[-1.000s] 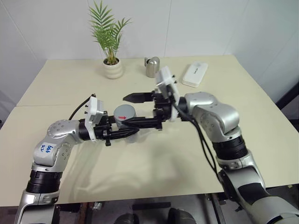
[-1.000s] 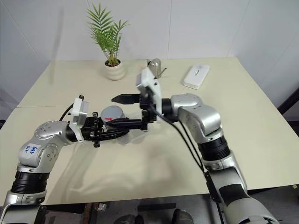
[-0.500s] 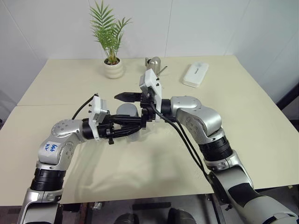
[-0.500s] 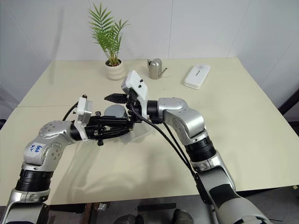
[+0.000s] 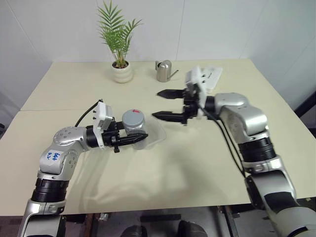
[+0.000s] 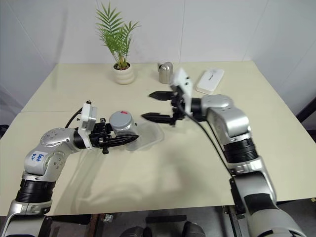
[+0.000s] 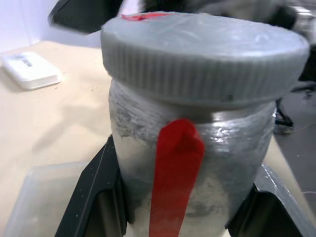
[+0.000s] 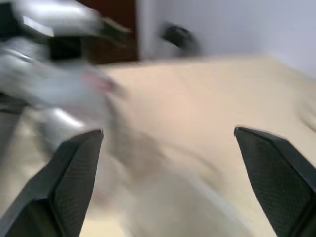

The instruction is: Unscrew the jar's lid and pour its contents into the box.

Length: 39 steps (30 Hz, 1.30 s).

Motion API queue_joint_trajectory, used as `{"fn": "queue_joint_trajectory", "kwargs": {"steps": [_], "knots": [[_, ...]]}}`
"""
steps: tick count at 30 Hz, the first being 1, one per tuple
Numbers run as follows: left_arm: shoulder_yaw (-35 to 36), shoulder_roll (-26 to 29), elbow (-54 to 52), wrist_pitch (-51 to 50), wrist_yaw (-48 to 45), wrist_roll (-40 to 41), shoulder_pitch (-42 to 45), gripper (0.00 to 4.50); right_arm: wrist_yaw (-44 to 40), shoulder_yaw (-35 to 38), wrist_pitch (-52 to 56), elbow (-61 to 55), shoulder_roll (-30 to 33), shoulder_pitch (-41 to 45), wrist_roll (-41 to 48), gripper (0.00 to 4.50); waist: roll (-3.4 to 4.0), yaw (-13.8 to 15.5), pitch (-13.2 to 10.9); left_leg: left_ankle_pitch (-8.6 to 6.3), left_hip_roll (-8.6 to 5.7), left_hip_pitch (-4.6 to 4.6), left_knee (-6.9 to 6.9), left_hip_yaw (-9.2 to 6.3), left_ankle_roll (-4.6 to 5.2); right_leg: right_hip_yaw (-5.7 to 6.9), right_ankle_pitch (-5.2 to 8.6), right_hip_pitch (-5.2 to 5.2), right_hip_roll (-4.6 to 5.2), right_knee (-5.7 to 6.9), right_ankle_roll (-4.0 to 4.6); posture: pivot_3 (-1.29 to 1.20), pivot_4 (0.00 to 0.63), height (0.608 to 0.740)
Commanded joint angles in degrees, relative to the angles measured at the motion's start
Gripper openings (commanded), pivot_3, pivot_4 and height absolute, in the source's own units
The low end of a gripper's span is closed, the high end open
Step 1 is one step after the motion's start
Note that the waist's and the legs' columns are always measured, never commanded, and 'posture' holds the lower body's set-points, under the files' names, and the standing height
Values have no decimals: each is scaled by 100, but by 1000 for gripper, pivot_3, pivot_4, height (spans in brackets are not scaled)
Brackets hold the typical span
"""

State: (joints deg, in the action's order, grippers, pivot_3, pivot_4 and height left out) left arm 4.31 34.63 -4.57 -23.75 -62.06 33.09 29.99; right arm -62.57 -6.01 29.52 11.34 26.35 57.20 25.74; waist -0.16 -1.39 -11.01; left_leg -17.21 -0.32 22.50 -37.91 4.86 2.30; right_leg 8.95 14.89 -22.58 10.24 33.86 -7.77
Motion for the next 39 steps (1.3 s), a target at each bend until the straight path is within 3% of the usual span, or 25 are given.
{"fn": "queue_joint_trajectory", "kwargs": {"steps": [1,8,20,28,39], "knots": [[71,22,-217,106,-47,66,6,1924,-93,171,111,-274,4,20,191,4462,0,-31,0,0,1,0,1,0,0,1,0,0,-1,0,0,0,150,740],[61,44,-165,117,-43,24,31,1924,-174,158,859,-1148,-280,-63,904,4462,1,-17,0,-1,8,-4,1,9,-2,-4,0,-2,-5,1,1,0,150,740],[-6,50,-95,130,-66,-45,69,1924,995,-681,1085,-1477,-1230,-1,288,4462,0,-14,0,-1,6,-3,-3,7,-2,-5,-2,-2,-4,4,4,0,150,740],[-6,33,-117,124,-52,-39,76,1924,1109,-586,699,-1006,-1219,197,-73,4462,0,-20,0,-1,6,-3,-3,7,-2,-5,-2,-3,-5,4,4,0,150,740],[7,56,-110,145,-42,-43,40,1924,625,-299,649,-968,-599,8,128,4462,0,-15,0,-2,6,-3,-3,8,-1,-5,-2,-3,-5,3,4,0,150,740]]}}
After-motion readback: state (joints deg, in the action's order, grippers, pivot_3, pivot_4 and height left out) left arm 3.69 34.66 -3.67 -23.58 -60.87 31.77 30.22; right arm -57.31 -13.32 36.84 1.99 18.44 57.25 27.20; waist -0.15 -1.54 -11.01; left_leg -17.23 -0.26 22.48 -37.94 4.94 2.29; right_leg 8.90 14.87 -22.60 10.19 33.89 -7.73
